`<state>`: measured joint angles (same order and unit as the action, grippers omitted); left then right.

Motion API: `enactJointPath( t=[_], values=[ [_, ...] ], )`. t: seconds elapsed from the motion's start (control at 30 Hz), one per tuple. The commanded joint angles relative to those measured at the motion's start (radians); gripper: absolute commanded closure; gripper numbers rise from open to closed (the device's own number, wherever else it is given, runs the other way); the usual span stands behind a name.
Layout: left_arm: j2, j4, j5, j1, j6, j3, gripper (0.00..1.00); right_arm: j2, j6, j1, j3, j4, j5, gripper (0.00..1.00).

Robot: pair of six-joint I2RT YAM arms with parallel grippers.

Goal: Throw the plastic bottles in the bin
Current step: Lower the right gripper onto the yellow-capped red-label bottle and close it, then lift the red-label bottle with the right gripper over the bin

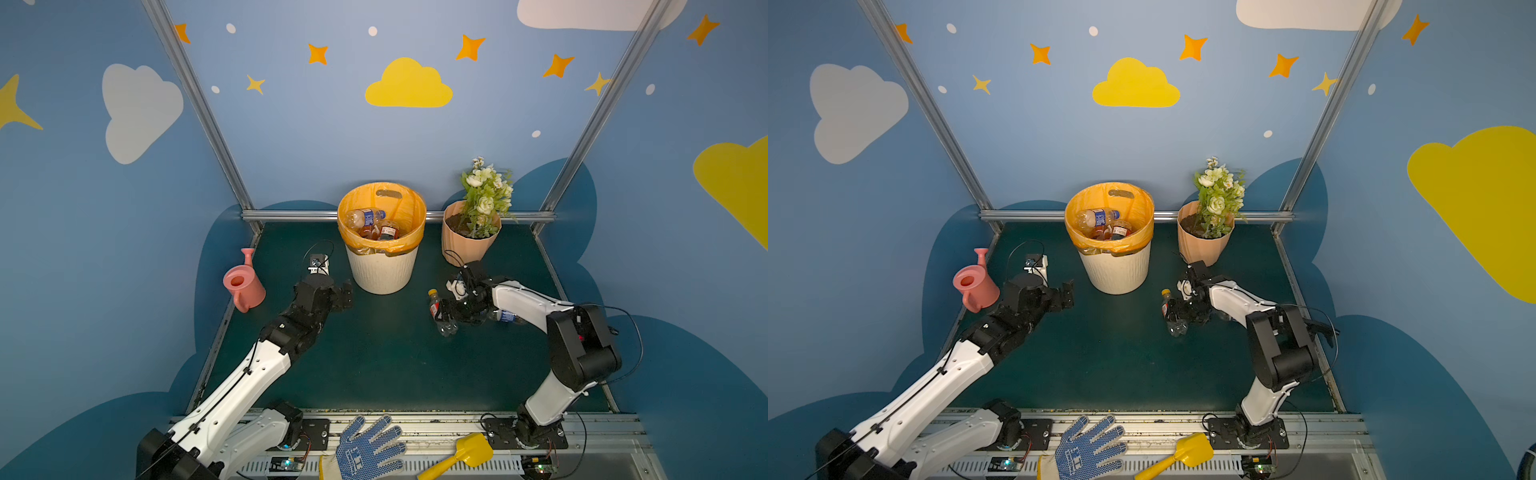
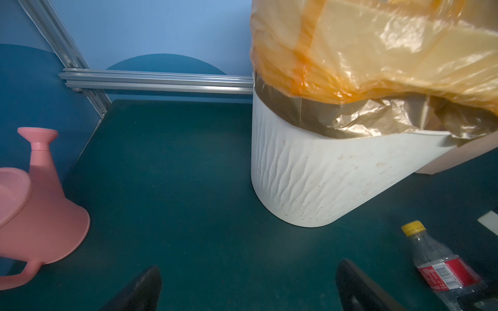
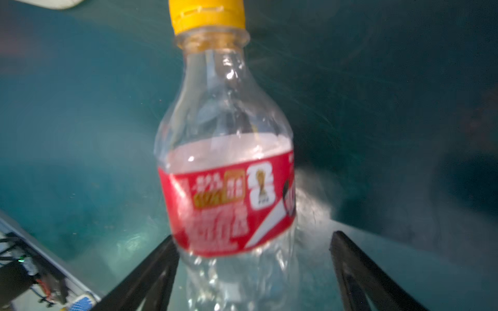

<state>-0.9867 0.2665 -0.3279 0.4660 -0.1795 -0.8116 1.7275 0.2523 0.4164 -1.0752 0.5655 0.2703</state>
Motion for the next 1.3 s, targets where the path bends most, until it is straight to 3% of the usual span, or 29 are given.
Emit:
enactJointPath(
  t=[0.0, 0.53, 0.67, 1.27],
  values=[
    [0.017, 0.011, -0.023, 0.002, 0.014, 0.004, 0.0, 0.046, -0.025, 0.023, -0.049, 0.065, -0.064, 0.2],
    [0.017, 0.007, -0.03, 0.002, 0.025, 0.012, 0.0, 0.14, -0.031, 0.056, -0.096, 0.057, -0.023, 0.27],
    [0.006, 0.017, -0.034, 0.002, 0.024, 0.011, 0.0, 0.1, -0.025, 0.048, -0.073, 0.008, 0.026, 0.39],
    [-0.043, 0.018, -0.096, -0.009, -0.048, 0.037, 0.0, -0.216, 0.004, -0.013, -0.041, -0.13, 0.118, 0.48]
  ],
)
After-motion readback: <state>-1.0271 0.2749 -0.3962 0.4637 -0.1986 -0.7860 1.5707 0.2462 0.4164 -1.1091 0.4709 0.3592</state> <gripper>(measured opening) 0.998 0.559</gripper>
